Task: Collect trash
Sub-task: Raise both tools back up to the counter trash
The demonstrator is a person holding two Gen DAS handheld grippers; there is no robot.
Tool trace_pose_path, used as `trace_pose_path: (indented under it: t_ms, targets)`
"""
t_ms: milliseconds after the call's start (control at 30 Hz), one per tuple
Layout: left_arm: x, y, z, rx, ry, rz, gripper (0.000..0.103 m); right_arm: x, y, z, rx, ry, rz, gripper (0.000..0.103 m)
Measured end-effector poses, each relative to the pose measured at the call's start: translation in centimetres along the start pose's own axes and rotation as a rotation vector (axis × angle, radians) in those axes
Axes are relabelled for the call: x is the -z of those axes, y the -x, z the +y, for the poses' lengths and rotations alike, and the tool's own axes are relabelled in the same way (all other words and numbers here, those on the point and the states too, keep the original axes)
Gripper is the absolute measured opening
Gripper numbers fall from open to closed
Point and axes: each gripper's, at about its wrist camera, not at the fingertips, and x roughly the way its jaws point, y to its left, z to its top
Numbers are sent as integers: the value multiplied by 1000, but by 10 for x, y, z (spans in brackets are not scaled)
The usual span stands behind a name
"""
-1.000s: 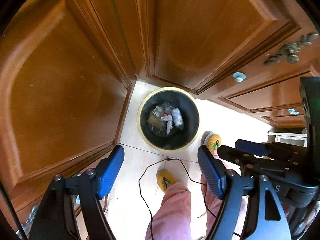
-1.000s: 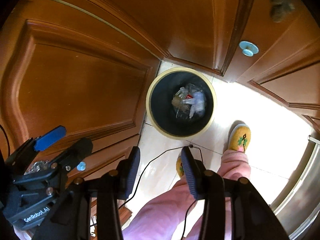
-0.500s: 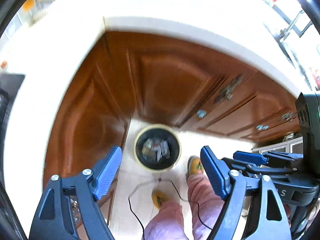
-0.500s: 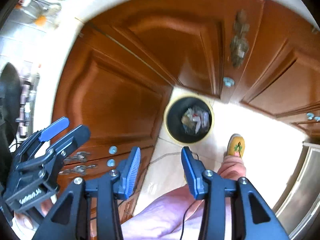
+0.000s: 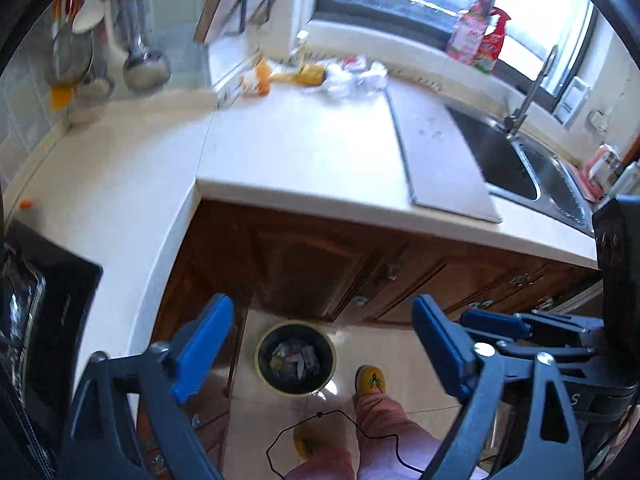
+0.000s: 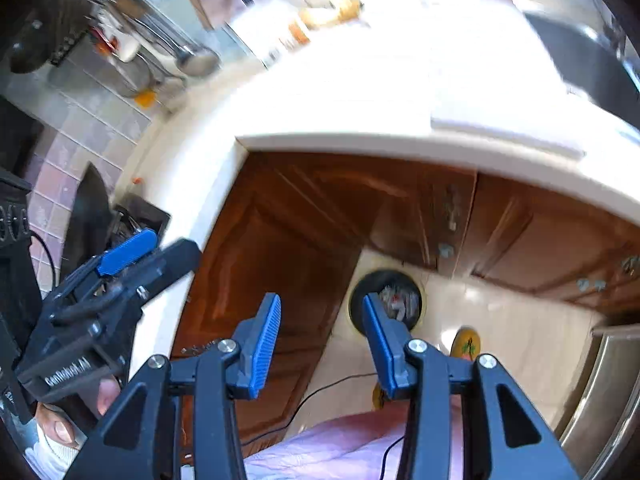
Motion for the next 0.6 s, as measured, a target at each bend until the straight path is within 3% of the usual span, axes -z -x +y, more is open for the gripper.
trace_pose_path:
  t_ms: [267,600]
  targets:
    - [-26,30,-15,24,-24,-94,96,-23,42,6,15,-13,-96,49]
    - [-67,21,-19,54,31,-126,96,-79,69,-19,59,-10,-171,50]
